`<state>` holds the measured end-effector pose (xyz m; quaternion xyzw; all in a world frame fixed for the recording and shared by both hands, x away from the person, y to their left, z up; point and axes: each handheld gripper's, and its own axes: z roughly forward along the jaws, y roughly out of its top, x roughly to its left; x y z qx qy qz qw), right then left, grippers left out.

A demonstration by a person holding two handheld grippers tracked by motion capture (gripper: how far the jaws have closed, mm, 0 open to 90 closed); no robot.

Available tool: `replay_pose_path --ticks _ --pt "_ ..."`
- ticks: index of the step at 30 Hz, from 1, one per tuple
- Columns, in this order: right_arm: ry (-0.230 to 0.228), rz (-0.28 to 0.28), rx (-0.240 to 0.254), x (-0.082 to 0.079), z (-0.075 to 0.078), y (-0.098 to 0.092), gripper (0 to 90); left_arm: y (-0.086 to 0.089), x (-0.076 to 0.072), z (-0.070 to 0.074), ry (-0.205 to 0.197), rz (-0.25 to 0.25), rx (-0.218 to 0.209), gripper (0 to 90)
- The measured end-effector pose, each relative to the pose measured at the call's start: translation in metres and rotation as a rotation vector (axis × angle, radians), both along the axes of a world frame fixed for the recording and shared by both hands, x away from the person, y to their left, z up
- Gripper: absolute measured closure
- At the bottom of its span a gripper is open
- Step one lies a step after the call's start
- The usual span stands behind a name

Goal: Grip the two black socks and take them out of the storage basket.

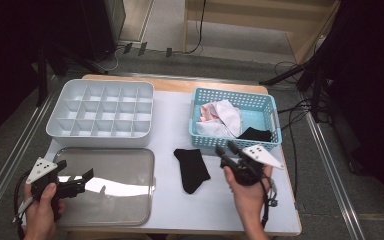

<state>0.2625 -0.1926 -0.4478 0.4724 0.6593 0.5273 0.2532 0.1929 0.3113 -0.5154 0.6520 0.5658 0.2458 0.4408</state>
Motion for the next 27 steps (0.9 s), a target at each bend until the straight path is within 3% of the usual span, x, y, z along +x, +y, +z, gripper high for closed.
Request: replay_pose_path --ticks 4,5,6,12,15,21,23,27 --pt "0.015 -0.108 -0.046 0.026 0.009 -0.038 55.3 0.000 0.000 0.000 0.001 -0.002 -0.001 0.0" --pt "0.015 -0.108 -0.046 0.026 0.009 -0.038 55.3 0.000 0.000 0.000 0.001 -0.002 -0.001 0.0" --pt "0.048 -0.135 -0.062 0.040 0.010 -0.056 56.4 -0.001 0.000 0.000 0.000 -0.003 -0.001 0.0" --pt "0.130 -0.225 -0.072 0.072 0.006 -0.092 56.7 0.000 0.000 -0.001 0.007 -0.002 0.002 0.0" --pt "0.182 -0.224 -0.101 0.087 0.006 -0.101 55.2 0.000 0.001 -0.002 0.005 -0.001 0.001 0.0" --pt "0.249 -0.225 -0.111 0.104 0.003 -0.107 54.8 0.000 0.001 -0.002 0.006 -0.001 0.002 0.0" --pt "0.285 -0.203 -0.156 0.111 -0.001 -0.102 54.5 0.000 0.001 -0.002 0.004 -0.009 0.003 0.0" --pt "0.315 -0.248 -0.204 0.119 -0.004 -0.101 52.9 0.000 0.000 -0.002 -0.003 -0.015 0.000 0.0"
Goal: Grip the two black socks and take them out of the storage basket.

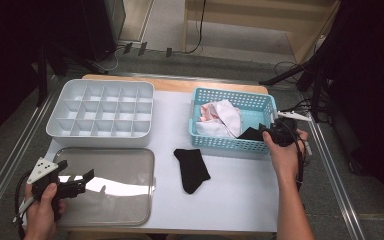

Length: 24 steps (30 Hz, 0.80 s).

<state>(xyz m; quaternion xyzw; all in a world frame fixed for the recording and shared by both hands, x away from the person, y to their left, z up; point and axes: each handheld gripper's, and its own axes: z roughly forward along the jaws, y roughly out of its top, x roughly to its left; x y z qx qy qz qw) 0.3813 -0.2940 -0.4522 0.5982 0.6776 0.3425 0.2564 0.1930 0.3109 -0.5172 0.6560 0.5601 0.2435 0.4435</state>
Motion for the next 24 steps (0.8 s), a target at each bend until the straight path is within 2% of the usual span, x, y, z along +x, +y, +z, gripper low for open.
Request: replay_pose_path --ticks 1,2,5,9,13,17,18,21,23,24 --pt "0.000 0.000 0.000 0.000 0.000 0.000 52.9 0.000 0.000 0.000 0.000 0.000 0.000 0.0" --pt "0.023 -0.016 -0.002 0.004 -0.002 -0.002 53.9 0.000 0.000 0.000 0.002 0.003 0.000 0.0" --pt "0.033 -0.022 -0.024 0.006 -0.002 -0.001 55.2 0.001 0.000 0.000 0.002 -0.001 -0.001 0.0" --pt "0.068 0.008 -0.063 0.009 -0.003 0.003 55.2 0.000 0.000 0.000 -0.008 -0.016 -0.005 0.0" --pt "0.118 0.010 -0.112 0.013 -0.003 0.006 59.1 -0.001 0.000 0.001 -0.009 -0.017 -0.002 0.0" --pt "0.200 0.025 -0.165 0.018 -0.001 0.011 59.5 0.000 0.000 0.001 -0.007 -0.020 -0.005 0.0" --pt "0.214 0.028 -0.181 0.020 -0.001 0.011 63.4 0.000 0.000 0.001 -0.006 -0.021 -0.008 0.0" --pt "0.254 0.070 -0.180 0.023 -0.002 0.011 86.4 0.001 0.000 0.001 -0.005 -0.021 -0.012 0.0" --pt "0.256 0.081 -0.175 0.025 -0.002 0.011 88.6 0.001 0.000 0.001 -0.005 -0.018 -0.013 0.0" --pt "0.240 0.081 -0.159 0.025 -0.001 0.011 88.9 0.002 0.000 0.001 -0.005 -0.017 -0.014 0.0"
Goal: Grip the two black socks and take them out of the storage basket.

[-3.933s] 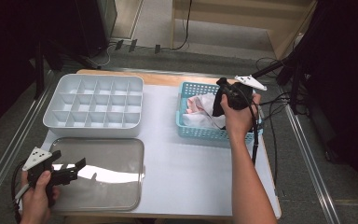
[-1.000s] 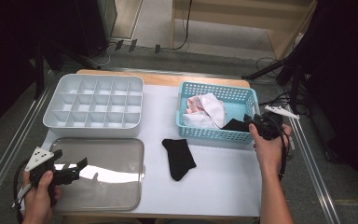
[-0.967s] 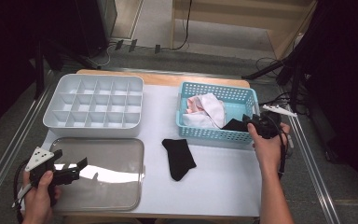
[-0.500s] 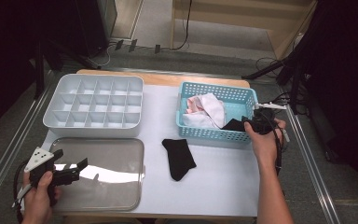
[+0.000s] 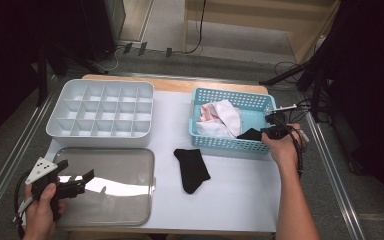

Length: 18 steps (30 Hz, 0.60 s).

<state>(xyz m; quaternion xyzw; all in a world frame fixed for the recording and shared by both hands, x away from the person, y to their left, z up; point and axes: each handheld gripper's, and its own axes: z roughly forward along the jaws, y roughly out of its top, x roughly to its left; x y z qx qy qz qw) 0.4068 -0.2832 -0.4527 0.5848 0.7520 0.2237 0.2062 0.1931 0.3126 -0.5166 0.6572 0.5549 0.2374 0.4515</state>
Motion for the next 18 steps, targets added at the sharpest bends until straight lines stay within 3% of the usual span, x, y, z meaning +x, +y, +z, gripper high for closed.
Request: replay_pose_path --ticks 4,5,7,8,9,10,12,15,16,17,18 --pt "-0.077 -0.025 0.060 0.003 0.009 0.000 89.3 0.000 0.000 0.000 0.001 0.000 0.002 0.0" --pt "-0.138 -0.038 0.091 0.007 0.016 0.002 89.4 0.000 0.001 -0.001 0.001 -0.001 0.002 0.0" --pt "-0.203 -0.049 0.093 0.011 0.024 0.004 89.5 0.000 0.001 -0.001 0.002 0.000 0.004 0.0" --pt "-0.203 -0.049 0.093 0.011 0.024 0.004 89.5 0.000 0.001 -0.001 0.002 0.000 0.004 0.0" --pt "-0.278 -0.055 0.131 0.015 0.033 0.007 89.5 0.000 0.001 -0.001 0.003 -0.001 0.002 0.0" --pt "-0.313 -0.053 0.133 0.017 0.037 0.009 89.5 0.000 0.001 -0.001 0.004 0.001 0.000 0.0" --pt "-0.363 -0.049 0.135 0.021 0.046 0.014 89.5 0.001 0.001 -0.001 0.005 0.003 0.003 0.0" --pt "-0.441 -0.039 0.183 0.025 0.055 0.022 89.5 0.001 0.001 -0.001 0.007 0.003 0.003 0.0" --pt "-0.441 -0.039 0.183 0.025 0.055 0.022 89.5 0.001 0.001 -0.001 0.007 0.003 0.003 0.0" --pt "-0.483 -0.024 0.209 0.029 0.055 0.027 89.4 0.001 0.001 -0.002 0.007 0.001 0.005 0.0" --pt "-0.479 -0.023 0.225 0.031 0.053 0.028 89.4 0.001 0.001 -0.002 0.007 0.001 0.006 0.0"
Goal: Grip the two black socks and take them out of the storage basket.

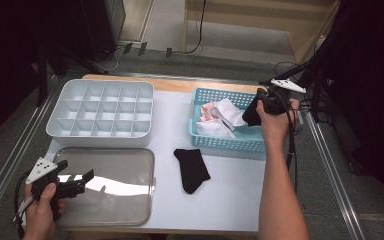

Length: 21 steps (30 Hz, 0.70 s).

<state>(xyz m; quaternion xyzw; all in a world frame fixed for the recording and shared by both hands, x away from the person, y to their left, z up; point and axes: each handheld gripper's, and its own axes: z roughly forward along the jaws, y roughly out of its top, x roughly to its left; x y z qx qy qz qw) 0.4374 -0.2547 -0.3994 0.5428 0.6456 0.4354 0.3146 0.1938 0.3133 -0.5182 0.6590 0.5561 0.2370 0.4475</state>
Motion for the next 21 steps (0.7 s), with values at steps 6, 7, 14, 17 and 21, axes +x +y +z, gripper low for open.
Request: replay_pose_path --ticks 6,7,14,17,21 --pt "0.162 -0.003 -0.102 0.021 -0.036 0.011 88.7 -0.001 0.000 0.000 -0.002 0.001 0.002 0.0" --pt "0.182 -0.008 -0.105 0.024 -0.040 0.011 88.4 -0.001 -0.001 0.000 -0.003 0.000 0.003 0.0" --pt "0.345 -0.043 -0.036 0.036 -0.056 0.006 70.6 0.000 0.000 0.000 0.000 0.000 0.000 0.0" --pt "0.367 -0.086 -0.019 0.040 -0.059 0.001 50.9 0.000 0.000 0.000 -0.002 -0.002 0.001 0.0" --pt "0.452 -0.087 0.014 0.048 -0.067 -0.002 34.0 0.001 0.000 0.000 -0.001 0.001 -0.005 0.0"
